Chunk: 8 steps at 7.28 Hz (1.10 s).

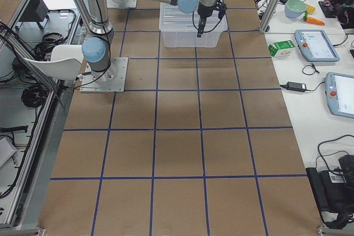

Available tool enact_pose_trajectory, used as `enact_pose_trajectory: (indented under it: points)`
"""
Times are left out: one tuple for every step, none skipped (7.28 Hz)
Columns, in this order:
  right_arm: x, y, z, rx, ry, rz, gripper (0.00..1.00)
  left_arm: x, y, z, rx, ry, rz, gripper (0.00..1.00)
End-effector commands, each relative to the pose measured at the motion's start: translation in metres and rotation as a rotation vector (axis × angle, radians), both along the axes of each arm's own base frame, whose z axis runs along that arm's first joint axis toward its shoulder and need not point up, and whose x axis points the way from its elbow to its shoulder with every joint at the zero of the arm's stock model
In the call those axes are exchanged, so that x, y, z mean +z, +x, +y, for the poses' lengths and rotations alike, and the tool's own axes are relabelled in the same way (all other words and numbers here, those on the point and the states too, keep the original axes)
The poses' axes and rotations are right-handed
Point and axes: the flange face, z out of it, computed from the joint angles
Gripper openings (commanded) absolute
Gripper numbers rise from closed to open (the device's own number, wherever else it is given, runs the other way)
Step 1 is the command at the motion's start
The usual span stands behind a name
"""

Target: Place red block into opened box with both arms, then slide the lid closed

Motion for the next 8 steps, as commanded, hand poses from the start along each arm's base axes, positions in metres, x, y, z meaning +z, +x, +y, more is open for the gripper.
enact_pose_trajectory:
  points:
    - [0.061, 0.005, 0.054, 0.003, -0.018, -0.003, 1.00, 0.000, 0.003, 0.001, 0.006, 0.001, 0.000, 1.00]
    - [0.087, 0.012, 0.090, 0.029, -0.005, -0.010, 1.00, 0.004, 0.004, 0.000, 0.007, -0.008, 0.000, 1.00]
    - [0.084, 0.013, 0.106, 0.029, 0.021, -0.009, 1.00, 0.001, 0.003, 0.002, 0.007, 0.002, 0.000, 1.00]
    - [0.060, 0.013, 0.110, 0.034, 0.072, -0.009, 1.00, 0.002, 0.003, 0.002, 0.006, 0.001, 0.000, 1.00]
    - [0.054, 0.012, 0.116, 0.032, 0.080, -0.008, 1.00, 0.003, 0.003, 0.002, 0.006, -0.003, 0.000, 1.00]
    - [0.051, 0.012, 0.118, 0.032, 0.084, -0.008, 1.00, 0.002, 0.003, 0.002, 0.006, -0.002, 0.000, 1.00]
    - [0.055, 0.012, 0.117, 0.033, 0.072, -0.005, 1.00, 0.001, 0.002, 0.002, 0.004, -0.001, 0.003, 1.00]
    - [0.058, 0.012, 0.116, 0.034, 0.064, -0.011, 1.00, -0.002, 0.001, 0.000, 0.004, 0.005, 0.004, 1.00]
